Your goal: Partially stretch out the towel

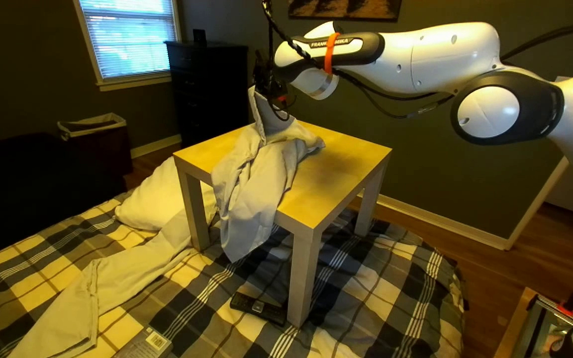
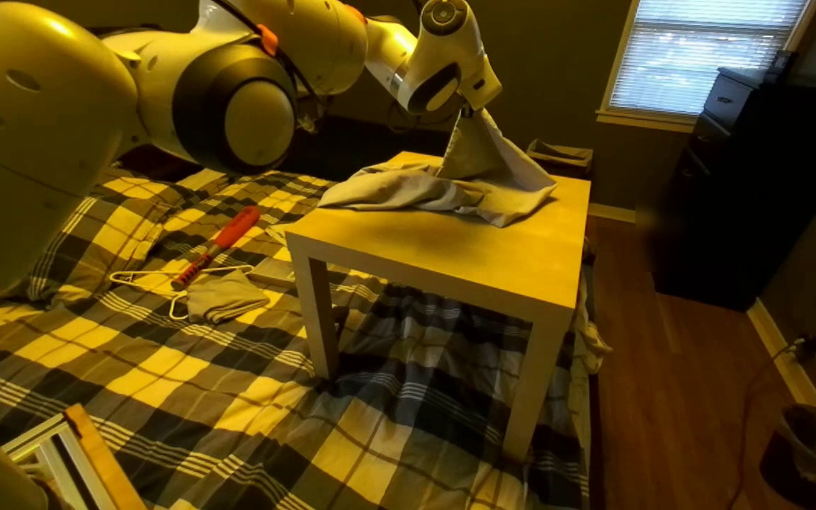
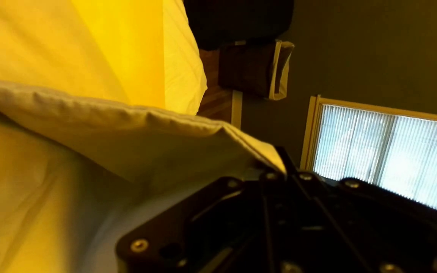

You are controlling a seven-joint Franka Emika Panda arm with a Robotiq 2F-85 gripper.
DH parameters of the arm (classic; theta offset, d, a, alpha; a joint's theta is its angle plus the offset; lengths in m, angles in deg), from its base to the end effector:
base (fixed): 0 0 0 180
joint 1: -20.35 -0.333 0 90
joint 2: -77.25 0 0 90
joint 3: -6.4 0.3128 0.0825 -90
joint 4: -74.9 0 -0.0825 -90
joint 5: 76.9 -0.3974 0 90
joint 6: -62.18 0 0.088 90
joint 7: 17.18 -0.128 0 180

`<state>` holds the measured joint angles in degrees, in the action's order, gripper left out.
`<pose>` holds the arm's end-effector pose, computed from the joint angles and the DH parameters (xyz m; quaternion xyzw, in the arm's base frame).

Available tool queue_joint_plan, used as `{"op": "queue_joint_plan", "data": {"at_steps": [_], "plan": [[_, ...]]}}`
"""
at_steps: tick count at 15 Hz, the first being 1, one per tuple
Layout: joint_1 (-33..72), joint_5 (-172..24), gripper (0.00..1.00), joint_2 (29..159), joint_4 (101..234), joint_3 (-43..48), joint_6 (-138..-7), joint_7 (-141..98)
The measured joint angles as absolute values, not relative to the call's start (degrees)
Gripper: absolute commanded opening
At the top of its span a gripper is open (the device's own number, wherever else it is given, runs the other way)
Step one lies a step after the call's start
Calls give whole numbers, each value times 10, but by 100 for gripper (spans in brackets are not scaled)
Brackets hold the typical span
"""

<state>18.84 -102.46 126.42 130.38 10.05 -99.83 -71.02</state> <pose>0.8497 0.0329 0.4551 -0.7029 0.5071 -0.3193 0.3833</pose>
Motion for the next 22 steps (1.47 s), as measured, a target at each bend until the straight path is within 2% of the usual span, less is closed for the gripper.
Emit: {"op": "queue_joint_plan", "data": {"at_steps": [7,8,9,11,14,18,19,22], "plan": [[138,-1021,0,1345,1217,86,-1019,-795],[128,-1020,26,1355,1207,81,-1023,-803],[120,-1018,27,1365,1197,77,-1027,-805],[110,-1013,40,1382,1179,74,-1027,-805],[106,-997,63,1393,1166,53,-1027,-804],[106,-957,94,1390,1166,-29,-999,-810],[106,-946,99,1387,1166,-54,-980,-811],[122,-881,100,1372,1166,-88,-904,-814]]}}
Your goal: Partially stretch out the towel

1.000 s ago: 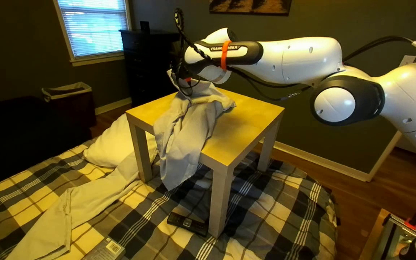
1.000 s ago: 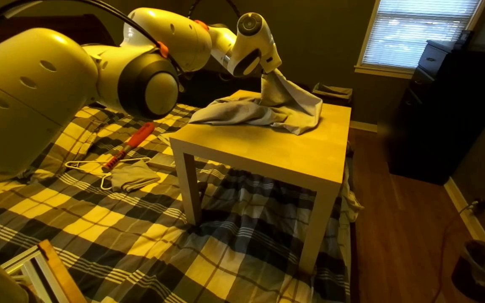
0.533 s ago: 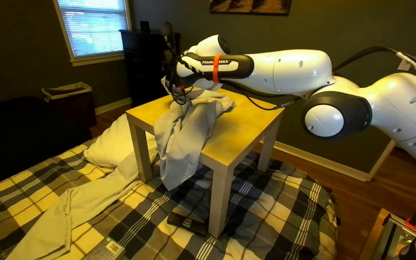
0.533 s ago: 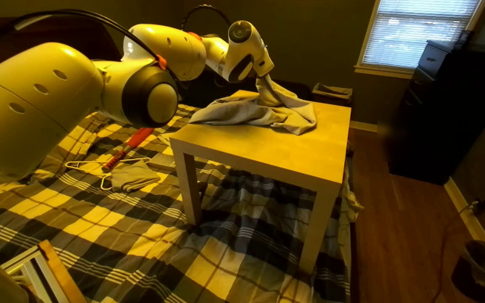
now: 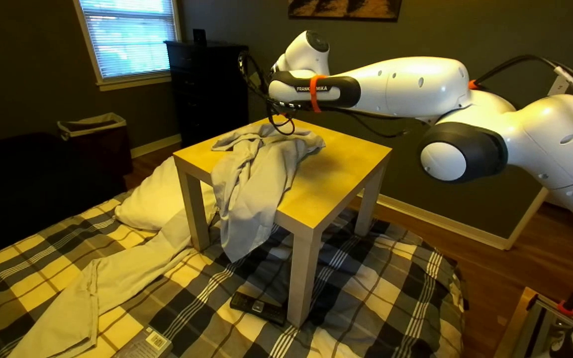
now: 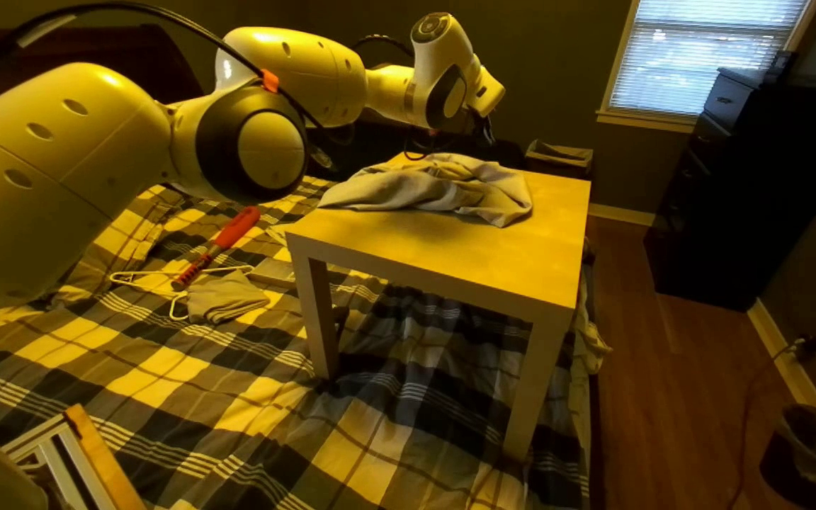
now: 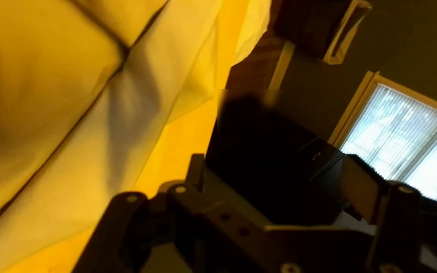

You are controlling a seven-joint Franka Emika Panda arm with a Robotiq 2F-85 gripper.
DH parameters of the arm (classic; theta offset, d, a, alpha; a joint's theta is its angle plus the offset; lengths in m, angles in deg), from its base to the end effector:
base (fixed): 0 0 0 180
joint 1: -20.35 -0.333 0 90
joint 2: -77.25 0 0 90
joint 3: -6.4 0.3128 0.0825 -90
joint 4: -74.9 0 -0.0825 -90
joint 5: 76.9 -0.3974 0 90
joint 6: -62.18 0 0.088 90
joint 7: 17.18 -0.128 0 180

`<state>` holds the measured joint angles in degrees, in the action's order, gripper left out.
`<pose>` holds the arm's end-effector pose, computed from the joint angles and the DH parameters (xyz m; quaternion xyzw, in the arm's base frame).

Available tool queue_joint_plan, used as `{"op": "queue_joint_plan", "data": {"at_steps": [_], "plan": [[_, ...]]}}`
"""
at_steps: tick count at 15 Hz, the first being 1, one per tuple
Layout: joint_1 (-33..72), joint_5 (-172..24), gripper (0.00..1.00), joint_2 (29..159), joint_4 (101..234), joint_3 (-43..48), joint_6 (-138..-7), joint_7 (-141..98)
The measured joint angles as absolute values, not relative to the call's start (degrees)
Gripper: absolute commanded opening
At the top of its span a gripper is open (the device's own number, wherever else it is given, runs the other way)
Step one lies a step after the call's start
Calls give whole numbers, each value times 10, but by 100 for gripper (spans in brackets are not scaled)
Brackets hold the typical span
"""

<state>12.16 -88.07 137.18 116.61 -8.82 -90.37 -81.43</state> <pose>0.8713 0.0226 0.4184 -0.7583 0.4816 -0.3838 0.2136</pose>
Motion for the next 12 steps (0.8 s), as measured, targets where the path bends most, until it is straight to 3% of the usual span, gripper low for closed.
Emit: {"op": "queue_joint_plan", "data": {"at_steps": [12], "plan": [[163,-851,100,1309,1187,-134,-557,-613]]}}
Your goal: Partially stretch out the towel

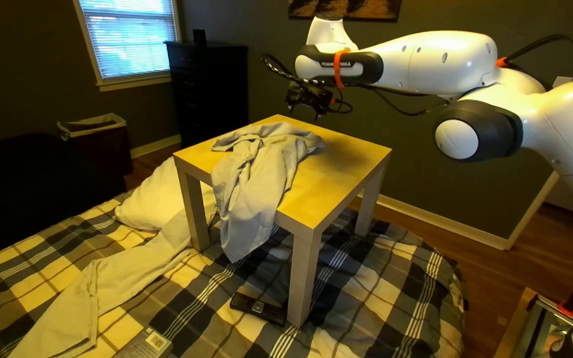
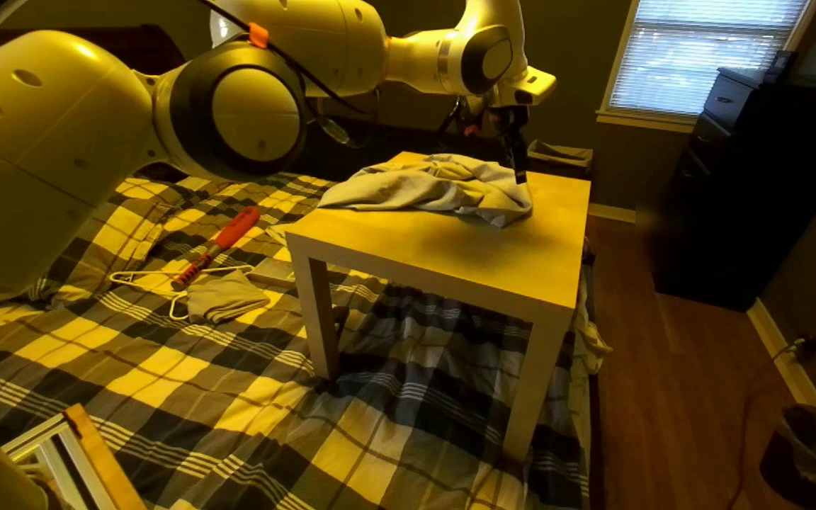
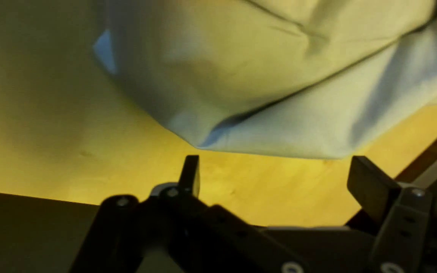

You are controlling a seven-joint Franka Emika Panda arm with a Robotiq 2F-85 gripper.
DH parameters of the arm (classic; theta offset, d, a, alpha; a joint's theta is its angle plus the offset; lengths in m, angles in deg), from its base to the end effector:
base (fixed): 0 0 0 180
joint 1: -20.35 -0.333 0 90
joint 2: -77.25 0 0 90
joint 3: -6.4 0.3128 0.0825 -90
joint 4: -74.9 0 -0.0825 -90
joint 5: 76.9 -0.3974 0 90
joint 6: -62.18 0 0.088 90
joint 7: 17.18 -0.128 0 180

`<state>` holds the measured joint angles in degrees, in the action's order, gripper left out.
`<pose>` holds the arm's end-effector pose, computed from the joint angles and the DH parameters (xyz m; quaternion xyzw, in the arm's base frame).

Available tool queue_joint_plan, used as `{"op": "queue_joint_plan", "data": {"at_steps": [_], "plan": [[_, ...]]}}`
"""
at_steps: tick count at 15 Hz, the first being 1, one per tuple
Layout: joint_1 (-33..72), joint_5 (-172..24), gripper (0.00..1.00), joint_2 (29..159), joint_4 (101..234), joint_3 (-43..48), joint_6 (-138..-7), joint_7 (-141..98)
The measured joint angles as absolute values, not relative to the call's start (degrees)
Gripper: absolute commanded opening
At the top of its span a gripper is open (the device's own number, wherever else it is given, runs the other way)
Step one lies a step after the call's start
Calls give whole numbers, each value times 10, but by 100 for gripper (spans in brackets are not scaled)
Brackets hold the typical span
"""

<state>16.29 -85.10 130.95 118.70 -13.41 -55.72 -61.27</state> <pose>0.8273 -0.0827 0.4115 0.8823 -0.4245 0.2034 0.0044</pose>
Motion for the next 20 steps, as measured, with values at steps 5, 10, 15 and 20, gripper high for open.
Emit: {"op": "queue_joint_plan", "data": {"at_steps": [5,10,15,20], "plan": [[172,-841,100,1295,1208,-137,-442,-511],[179,-849,85,1289,1233,-133,-416,-477],[191,-892,45,1288,1250,-120,-415,-478],[201,-929,7,1286,1250,-117,-415,-482]]}}
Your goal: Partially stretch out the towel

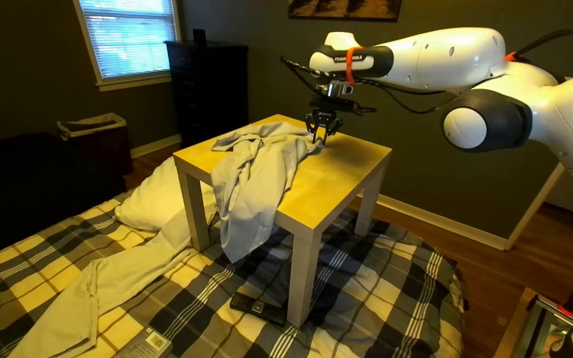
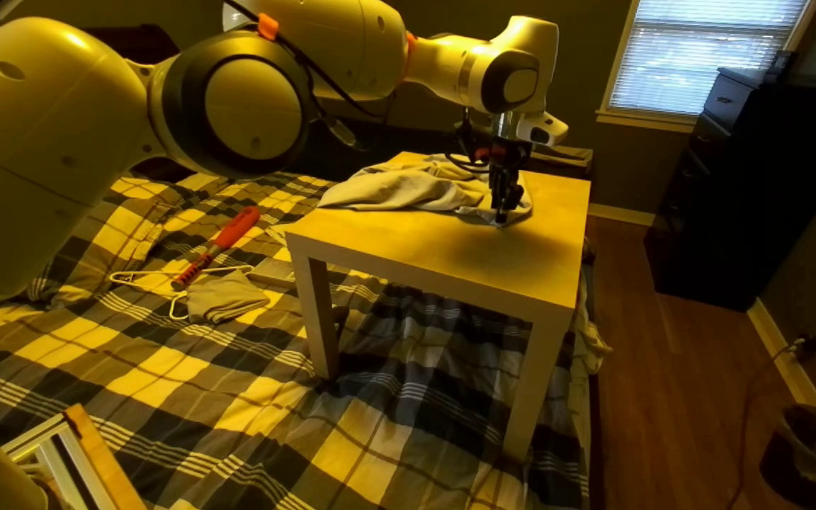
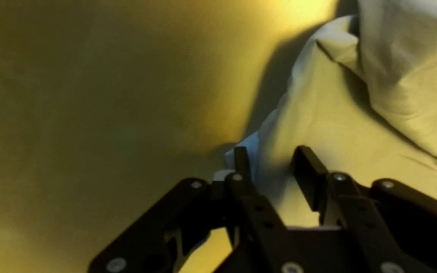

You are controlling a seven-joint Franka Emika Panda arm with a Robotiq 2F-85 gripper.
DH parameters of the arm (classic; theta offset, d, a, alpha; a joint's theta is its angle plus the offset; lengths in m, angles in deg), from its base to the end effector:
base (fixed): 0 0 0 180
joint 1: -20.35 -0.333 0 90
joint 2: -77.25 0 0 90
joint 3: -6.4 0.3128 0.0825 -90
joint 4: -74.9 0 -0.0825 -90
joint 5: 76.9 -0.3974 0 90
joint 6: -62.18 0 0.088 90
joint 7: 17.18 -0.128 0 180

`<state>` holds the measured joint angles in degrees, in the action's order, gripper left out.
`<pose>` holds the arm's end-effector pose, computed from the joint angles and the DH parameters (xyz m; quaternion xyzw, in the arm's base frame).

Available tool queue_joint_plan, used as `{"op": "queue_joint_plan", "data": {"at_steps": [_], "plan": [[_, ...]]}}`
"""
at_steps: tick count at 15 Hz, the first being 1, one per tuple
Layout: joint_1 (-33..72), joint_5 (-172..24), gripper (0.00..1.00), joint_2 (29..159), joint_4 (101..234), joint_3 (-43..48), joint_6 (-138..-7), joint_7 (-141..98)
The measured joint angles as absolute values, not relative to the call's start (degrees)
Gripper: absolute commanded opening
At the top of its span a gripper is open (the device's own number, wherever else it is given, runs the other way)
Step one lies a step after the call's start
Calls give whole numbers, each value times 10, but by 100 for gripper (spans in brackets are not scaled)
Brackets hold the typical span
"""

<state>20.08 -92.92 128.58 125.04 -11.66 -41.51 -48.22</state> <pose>0.7864 -0.1202 0.3571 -0.9229 0.3833 -0.0317 0.0204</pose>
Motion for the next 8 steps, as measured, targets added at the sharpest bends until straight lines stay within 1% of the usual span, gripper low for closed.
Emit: {"op": "queue_joint_plan", "data": {"at_steps": [1,2,8], "plan": [[202,-934,1,1284,1250,-117,-415,-483],[203,-936,0,1283,1250,-117,-415,-483],[203,-935,0,1277,1253,-119,-415,-484]]}}
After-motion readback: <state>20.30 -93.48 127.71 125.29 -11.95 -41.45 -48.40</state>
